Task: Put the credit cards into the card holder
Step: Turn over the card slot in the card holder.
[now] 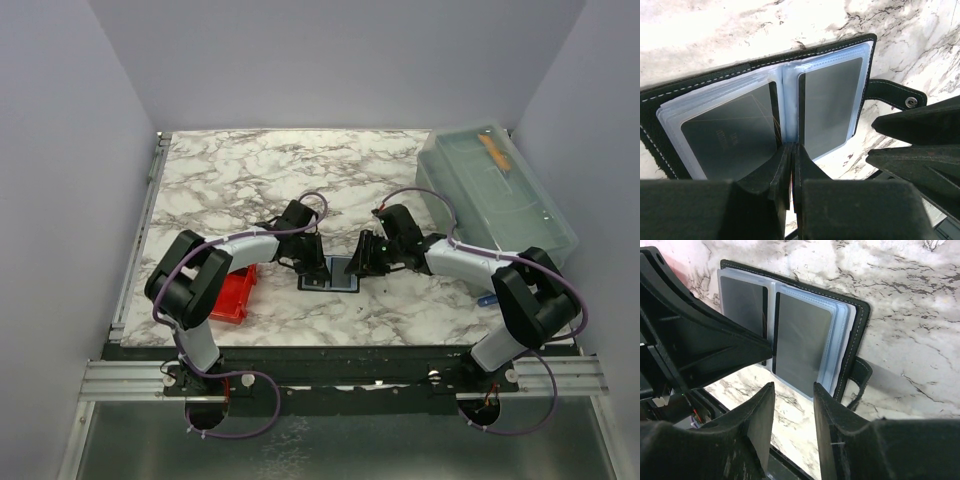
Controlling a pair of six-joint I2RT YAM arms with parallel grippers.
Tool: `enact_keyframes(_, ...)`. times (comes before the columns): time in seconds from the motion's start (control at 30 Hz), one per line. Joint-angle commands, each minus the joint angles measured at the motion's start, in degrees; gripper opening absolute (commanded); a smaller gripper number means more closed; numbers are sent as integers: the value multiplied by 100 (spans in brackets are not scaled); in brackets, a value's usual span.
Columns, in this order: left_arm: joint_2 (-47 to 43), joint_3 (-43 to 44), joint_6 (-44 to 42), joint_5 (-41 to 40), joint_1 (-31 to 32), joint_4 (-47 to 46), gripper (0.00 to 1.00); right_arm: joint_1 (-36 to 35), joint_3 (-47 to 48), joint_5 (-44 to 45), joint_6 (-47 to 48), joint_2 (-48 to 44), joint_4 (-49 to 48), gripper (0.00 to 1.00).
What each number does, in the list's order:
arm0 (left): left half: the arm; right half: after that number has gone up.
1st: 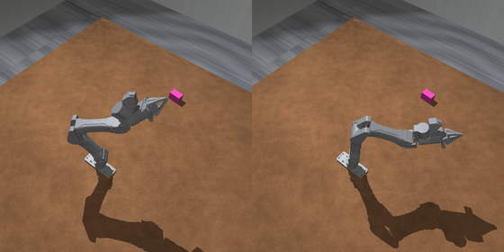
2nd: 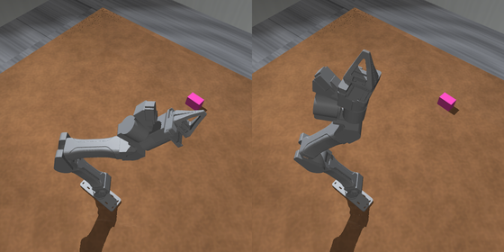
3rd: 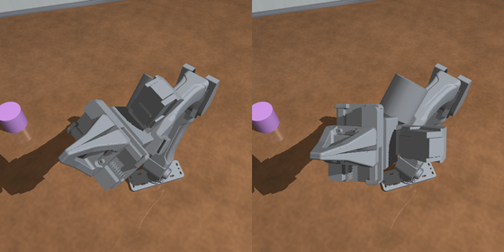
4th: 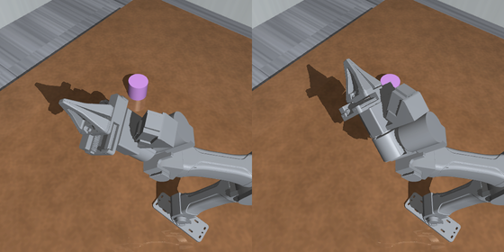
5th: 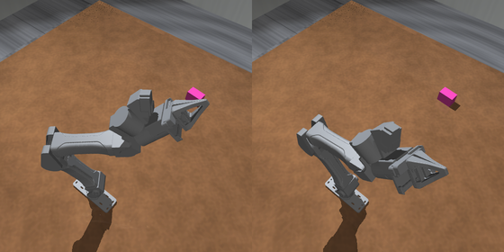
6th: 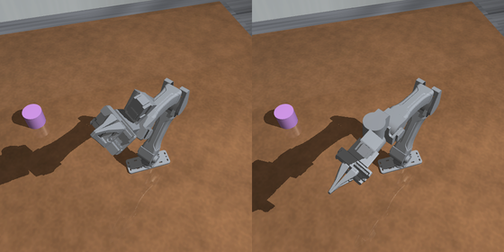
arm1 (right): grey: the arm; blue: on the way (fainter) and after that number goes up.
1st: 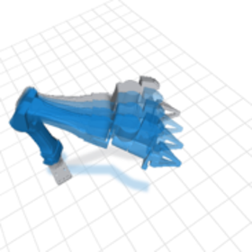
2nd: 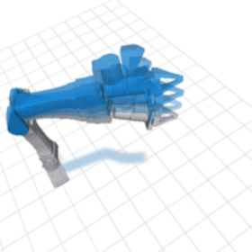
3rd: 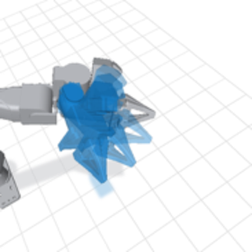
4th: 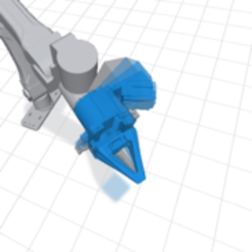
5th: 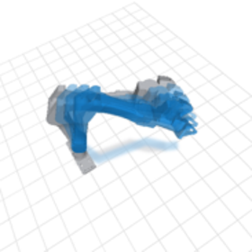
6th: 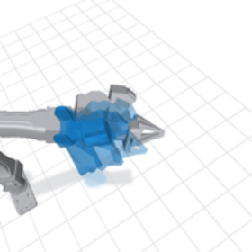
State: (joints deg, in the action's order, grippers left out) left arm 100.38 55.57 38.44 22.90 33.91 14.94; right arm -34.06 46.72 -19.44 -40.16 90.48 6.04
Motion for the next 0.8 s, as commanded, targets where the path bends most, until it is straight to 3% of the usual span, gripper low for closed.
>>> enact_keyframes(0.0,142,-196,12,-124,-40,-190,10,-26,-152,-21,-242,-67,-215,41)
enact_keyframes(0.6,184,-442,101,-146,-91,-280,8,-21,-262,-333,-317,394,-552,41)
enact_keyframes(0.77,176,-454,111,-132,-91,-306,7,-30,-200,-551,-292,321,-797,33)
